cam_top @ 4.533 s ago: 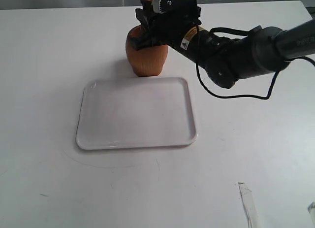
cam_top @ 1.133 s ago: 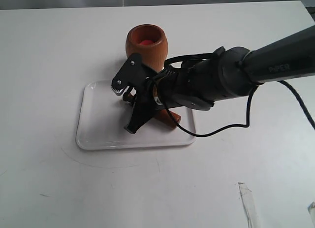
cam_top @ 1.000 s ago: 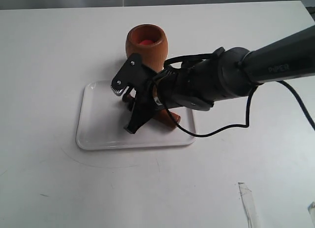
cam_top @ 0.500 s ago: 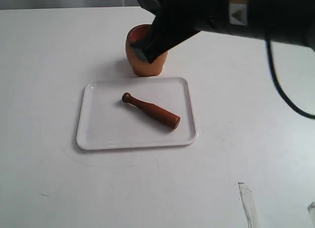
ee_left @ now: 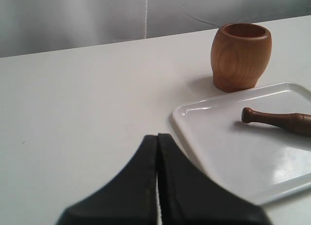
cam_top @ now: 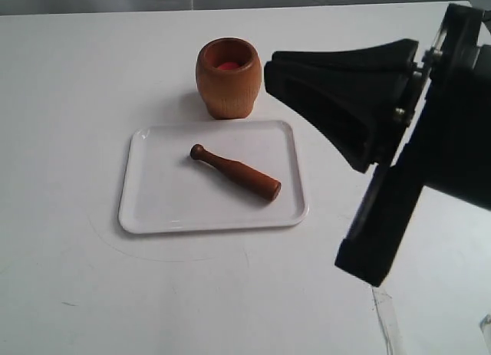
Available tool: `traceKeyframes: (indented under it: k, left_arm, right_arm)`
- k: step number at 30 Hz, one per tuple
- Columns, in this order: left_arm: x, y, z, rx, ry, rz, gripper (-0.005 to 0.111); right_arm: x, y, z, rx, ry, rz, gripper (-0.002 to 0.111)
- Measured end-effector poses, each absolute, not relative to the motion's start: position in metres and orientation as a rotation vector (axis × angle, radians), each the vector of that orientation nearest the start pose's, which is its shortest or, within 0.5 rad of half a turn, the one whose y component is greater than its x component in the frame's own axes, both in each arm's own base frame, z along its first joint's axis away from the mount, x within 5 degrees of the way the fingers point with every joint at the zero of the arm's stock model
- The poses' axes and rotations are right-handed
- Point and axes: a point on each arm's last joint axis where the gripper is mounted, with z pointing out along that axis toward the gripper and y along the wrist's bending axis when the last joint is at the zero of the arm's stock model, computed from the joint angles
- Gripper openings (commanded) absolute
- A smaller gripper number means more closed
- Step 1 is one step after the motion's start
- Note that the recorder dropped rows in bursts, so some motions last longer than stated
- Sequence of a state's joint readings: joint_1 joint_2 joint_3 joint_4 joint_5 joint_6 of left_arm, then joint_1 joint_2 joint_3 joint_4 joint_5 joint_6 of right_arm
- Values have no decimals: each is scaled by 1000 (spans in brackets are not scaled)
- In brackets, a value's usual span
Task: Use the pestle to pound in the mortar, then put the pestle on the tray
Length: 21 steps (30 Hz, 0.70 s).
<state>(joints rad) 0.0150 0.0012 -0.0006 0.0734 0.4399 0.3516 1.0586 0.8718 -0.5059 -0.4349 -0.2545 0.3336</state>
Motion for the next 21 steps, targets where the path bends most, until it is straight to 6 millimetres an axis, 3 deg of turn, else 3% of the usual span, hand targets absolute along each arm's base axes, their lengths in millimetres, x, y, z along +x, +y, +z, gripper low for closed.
traceKeyframes:
  k: [8, 16, 21]
  left_arm:
    - [51, 4, 174, 367, 1901, 320, 0]
    - [51, 4, 174, 367, 1901, 320, 0]
    - [51, 4, 174, 367, 1901, 320, 0]
  right_arm:
    - [82, 163, 305, -946, 1433, 857, 0]
    - [86, 159, 295, -869, 1623, 863, 0]
    - [90, 145, 295, -785, 1644, 847, 0]
